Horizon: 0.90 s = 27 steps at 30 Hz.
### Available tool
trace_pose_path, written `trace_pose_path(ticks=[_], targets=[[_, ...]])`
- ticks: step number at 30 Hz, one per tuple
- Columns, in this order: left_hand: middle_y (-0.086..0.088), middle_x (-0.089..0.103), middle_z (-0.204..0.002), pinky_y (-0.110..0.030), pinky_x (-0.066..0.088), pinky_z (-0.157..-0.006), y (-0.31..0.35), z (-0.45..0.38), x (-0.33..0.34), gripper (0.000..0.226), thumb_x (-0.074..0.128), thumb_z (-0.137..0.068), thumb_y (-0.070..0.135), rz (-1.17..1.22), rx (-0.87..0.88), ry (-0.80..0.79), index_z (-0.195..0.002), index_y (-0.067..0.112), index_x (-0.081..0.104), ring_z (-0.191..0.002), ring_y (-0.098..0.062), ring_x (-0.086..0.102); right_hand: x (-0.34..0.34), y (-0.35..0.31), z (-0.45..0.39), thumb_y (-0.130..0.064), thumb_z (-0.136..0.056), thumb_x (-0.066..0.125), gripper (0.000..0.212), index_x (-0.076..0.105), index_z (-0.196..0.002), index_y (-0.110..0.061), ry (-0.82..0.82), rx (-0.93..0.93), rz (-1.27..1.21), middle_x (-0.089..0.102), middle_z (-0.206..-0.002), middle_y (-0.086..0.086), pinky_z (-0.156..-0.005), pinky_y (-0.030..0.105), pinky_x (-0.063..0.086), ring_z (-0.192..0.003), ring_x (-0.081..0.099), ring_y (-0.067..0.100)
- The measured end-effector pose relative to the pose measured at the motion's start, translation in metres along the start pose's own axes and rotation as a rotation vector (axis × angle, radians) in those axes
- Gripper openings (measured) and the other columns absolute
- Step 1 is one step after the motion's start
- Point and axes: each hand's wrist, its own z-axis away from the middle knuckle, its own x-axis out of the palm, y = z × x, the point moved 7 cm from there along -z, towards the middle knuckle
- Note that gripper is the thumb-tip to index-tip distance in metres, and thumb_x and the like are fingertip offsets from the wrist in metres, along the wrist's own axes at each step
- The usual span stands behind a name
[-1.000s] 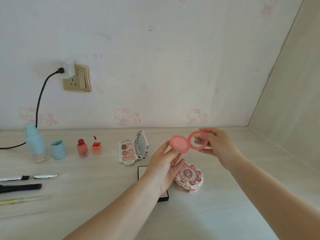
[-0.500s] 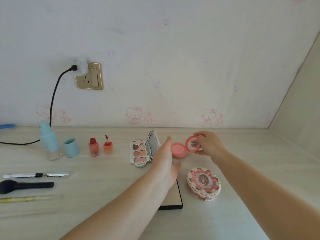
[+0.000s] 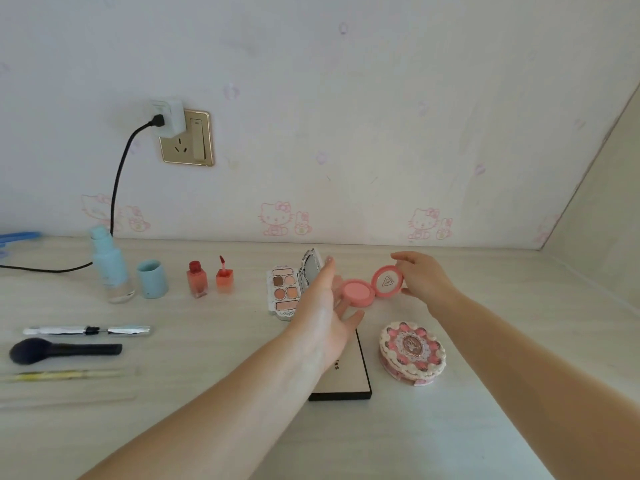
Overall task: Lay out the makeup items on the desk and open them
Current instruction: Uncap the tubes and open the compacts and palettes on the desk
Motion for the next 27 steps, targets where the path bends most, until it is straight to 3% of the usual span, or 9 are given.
trace_pose_path(ticks=[5,9,12,15,17,20,24,27], targets=[[-0.004,0.064,-0.108,-0.036,0.046,-0.092,0.041,0.028,-0.038,0.02,0.052,-0.094,0.032,-0.116,0.251,0.01,-0.1,0.016,0.061,-0.105,-0.017,0.059,-0.008,-0.029,0.051,-0.017,-0.096,0.042,0.031,0.059,-0.121,-0.026,0.006,-0.201,-0.007,0.057,-0.112,-0.007,-0.084,0.024,0.039,-0.098,0.054,0.011],[0.004,0.066,-0.103,-0.027,0.047,-0.086,0.055,0.05,-0.067,0.009,0.056,-0.09,0.029,-0.487,0.406,0.098,-0.089,0.022,0.061,-0.1,-0.012,0.06,0.019,-0.032,0.103,-0.023,-0.093,0.05,0.026,0.061,-0.113,-0.035,-0.068,-0.279,0.0,0.064,-0.112,-0.008,-0.068,0.015,0.043,-0.087,0.06,0.011],[0.018,0.061,-0.106,-0.018,0.039,-0.084,0.049,0.064,-0.069,0.017,0.06,-0.089,0.032,-0.951,0.49,0.037,-0.105,0.028,0.06,-0.1,0.003,0.055,0.04,-0.035,0.14,-0.022,-0.091,0.056,0.034,0.056,-0.123,-0.03,-0.144,-0.352,0.013,0.055,-0.128,-0.012,-0.086,0.003,0.038,-0.111,0.051,0.002],[0.016,0.051,-0.125,-0.019,0.03,-0.101,0.031,0.06,-0.075,0.041,0.056,-0.091,0.032,-1.256,0.483,-0.051,-0.13,0.027,0.046,-0.121,0.001,0.044,0.064,-0.038,0.172,-0.029,-0.089,0.059,0.055,0.038,-0.139,-0.026,-0.162,-0.51,0.355,0.033,-0.147,-0.005,-0.106,0.02,0.027,-0.132,0.033,0.01],[0.014,0.052,-0.131,-0.033,0.026,-0.113,0.021,0.053,-0.083,0.043,0.051,-0.09,0.037,-1.335,0.385,-0.083,-0.132,0.031,0.044,-0.128,-0.007,0.044,0.079,-0.035,0.182,-0.034,-0.089,0.055,0.063,0.027,-0.145,-0.024,-0.156,-0.54,0.563,0.021,-0.154,0.0,-0.11,0.029,0.024,-0.141,0.023,0.02],[0.016,0.053,-0.134,-0.044,0.015,-0.117,0.012,0.052,-0.082,0.037,0.044,-0.094,0.031,-1.436,0.369,-0.108,-0.13,0.032,0.048,-0.13,-0.007,0.043,0.094,-0.027,0.184,-0.037,-0.088,0.053,0.065,0.026,-0.146,-0.023,-0.17,-0.476,0.546,0.021,-0.154,0.002,-0.111,0.032,0.026,-0.143,0.021,0.023],[0.016,0.055,-0.132,-0.043,0.011,-0.118,0.012,0.06,-0.079,0.033,0.04,-0.098,0.026,-1.424,0.413,-0.078,-0.128,0.031,0.051,-0.129,-0.006,0.043,0.097,-0.027,0.181,-0.032,-0.083,0.058,0.061,0.036,-0.14,-0.028,-0.152,-0.469,0.468,0.029,-0.151,-0.006,-0.105,0.028,0.034,-0.139,0.031,0.016],[0.015,0.055,-0.129,-0.032,0.029,-0.112,0.015,0.07,-0.073,0.032,0.046,-0.096,0.019,-1.159,0.461,-0.139,-0.126,0.03,0.052,-0.126,-0.004,0.047,0.084,-0.028,0.182,-0.03,-0.081,0.062,0.059,0.041,-0.136,-0.039,-0.105,-0.4,0.246,0.028,-0.152,-0.013,-0.099,0.021,0.037,-0.136,0.035,0.005]])
